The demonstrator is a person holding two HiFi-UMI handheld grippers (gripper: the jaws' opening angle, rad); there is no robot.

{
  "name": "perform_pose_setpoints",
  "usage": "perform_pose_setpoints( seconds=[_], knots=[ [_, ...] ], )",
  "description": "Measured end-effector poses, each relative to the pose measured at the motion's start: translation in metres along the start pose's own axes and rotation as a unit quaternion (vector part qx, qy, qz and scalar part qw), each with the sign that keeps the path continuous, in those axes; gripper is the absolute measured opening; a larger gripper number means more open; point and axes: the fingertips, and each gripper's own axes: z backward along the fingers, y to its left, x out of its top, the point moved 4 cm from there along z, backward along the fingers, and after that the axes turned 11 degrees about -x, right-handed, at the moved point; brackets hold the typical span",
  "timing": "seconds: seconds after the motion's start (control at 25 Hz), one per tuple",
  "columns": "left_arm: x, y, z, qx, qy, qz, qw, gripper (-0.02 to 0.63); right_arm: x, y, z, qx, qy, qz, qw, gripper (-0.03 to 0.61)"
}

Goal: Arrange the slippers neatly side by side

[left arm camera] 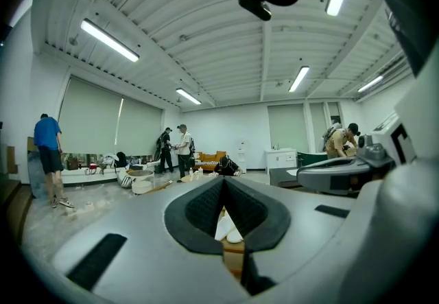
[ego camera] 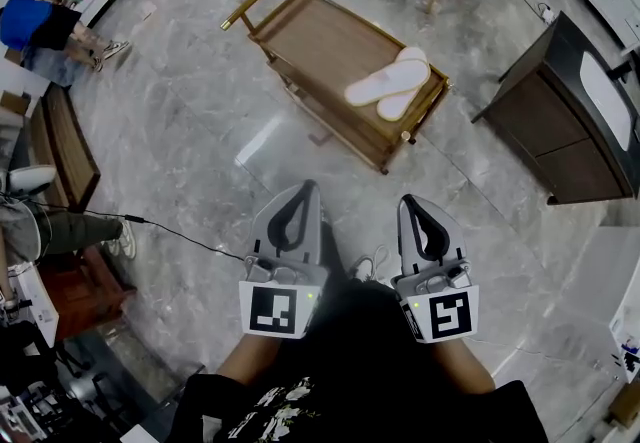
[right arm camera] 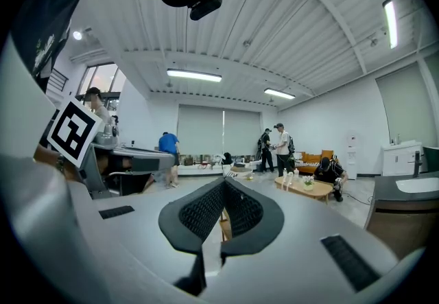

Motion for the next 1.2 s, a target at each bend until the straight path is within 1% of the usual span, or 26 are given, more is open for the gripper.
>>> perform_pose_setpoints(
  seconds=[0.24,0.56,0.88,1.2],
  knots=[
    [0.008,0.030,-0.026,-0.011,0.005,-0.012,0.9999,-0.008,0.002,0.001,-0.038,-0.005,0.002,-0.003,1.000,-0.009],
    [0.010,0.073,-0.053,-0.016,0.014,-0.015,0.9997,-0.008,0.004,0.004,-0.094,-0.006,0.006,-0.006,1.000,-0.009],
    [0.024,0.131,-0.055,-0.010,0.002,-0.019,0.9998,-0.008,0.017,0.036,-0.144,0.002,-0.007,-0.003,1.000,-0.009],
    [0.020,0.183,-0.065,-0.014,0.003,-0.020,0.9997,-0.008,0.017,0.059,-0.192,0.003,-0.009,0.003,1.000,-0.009]
  ],
)
